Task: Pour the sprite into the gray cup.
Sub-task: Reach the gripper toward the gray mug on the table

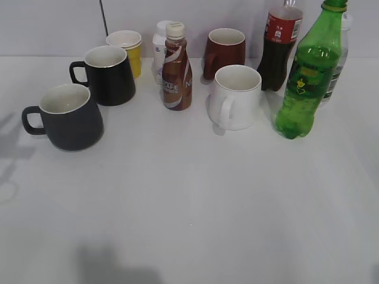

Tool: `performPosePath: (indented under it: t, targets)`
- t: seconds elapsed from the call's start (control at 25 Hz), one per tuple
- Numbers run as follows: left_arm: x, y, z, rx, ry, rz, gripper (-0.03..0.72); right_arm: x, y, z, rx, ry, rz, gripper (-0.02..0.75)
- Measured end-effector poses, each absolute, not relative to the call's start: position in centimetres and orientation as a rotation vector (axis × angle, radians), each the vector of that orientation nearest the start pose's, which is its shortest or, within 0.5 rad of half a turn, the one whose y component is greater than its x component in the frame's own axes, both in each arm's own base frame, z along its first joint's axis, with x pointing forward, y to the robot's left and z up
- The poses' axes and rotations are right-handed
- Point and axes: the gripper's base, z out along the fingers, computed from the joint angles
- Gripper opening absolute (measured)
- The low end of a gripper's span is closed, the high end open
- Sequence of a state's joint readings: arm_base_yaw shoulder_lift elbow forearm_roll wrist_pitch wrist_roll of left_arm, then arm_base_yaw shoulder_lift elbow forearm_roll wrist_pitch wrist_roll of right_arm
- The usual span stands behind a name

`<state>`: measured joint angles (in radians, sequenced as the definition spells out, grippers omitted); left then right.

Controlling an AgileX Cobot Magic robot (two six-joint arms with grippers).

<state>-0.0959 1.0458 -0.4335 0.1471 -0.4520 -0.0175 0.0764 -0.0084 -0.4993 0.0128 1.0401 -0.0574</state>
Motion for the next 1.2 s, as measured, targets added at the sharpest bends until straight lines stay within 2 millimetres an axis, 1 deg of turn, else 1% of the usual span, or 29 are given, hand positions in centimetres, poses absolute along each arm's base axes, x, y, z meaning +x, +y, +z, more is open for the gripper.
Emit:
performPosePath:
  t: [0.12, 0.2, 0.24, 0.32, 0.4, 0.48, 0.56, 0.64, 0.8, 1.08, 1.2]
  targets:
    - [23.3, -2.9, 24.3, 0.236, 1.714, -0.055, 0.234, -0.5, 0.1, 27.9, -0.135, 2.011, 0.027, 0.574]
    - [24.3, -3.1, 22.0, 0.243, 1.801, -0.061, 0.243, -0.5, 0.1, 27.9, -0.135, 2.011, 0.027, 0.574]
    - [24.5, -3.1, 21.1, 0.245, 1.833, -0.064, 0.246, -0.5, 0.1, 27.9, -0.135, 2.011, 0.027, 0.574]
    - [24.5, -3.1, 18.7, 0.248, 1.903, -0.074, 0.249, -0.5, 0.1, 27.9, -0.135, 2.011, 0.027, 0.574]
    - [23.9, -3.0, 16.8, 0.230, 1.937, -0.083, 0.258, -0.5, 0.1, 27.9, -0.135, 2.011, 0.027, 0.574]
    - [23.2, -2.8, 15.3, 0.208, 1.938, -0.079, 0.286, -0.5, 0.1, 27.9, -0.135, 2.011, 0.027, 0.574]
    - [22.7, -2.7, 14.7, 0.209, 1.898, -0.061, 0.321, -0.5, 0.1, 27.9, -0.135, 2.011, 0.027, 0.574]
    - [22.8, -2.7, 14.2, 0.208, 1.885, -0.054, 0.356, -0.5, 0.1, 27.9, -0.135, 2.011, 0.027, 0.574]
    - [23.6, -2.7, 13.7, 0.201, 1.862, -0.052, 0.376, -0.5, 0.1, 27.9, -0.135, 2.011, 0.027, 0.574]
    - [26.1, -2.9, 12.7, 0.198, 1.853, -0.050, 0.368, -0.5, 0.1, 27.9, -0.135, 2.011, 0.027, 0.574]
    - [27.3, -3.0, 12.1, 0.199, 1.856, -0.050, 0.321, -0.5, 0.1, 27.9, -0.135, 2.011, 0.027, 0.574]
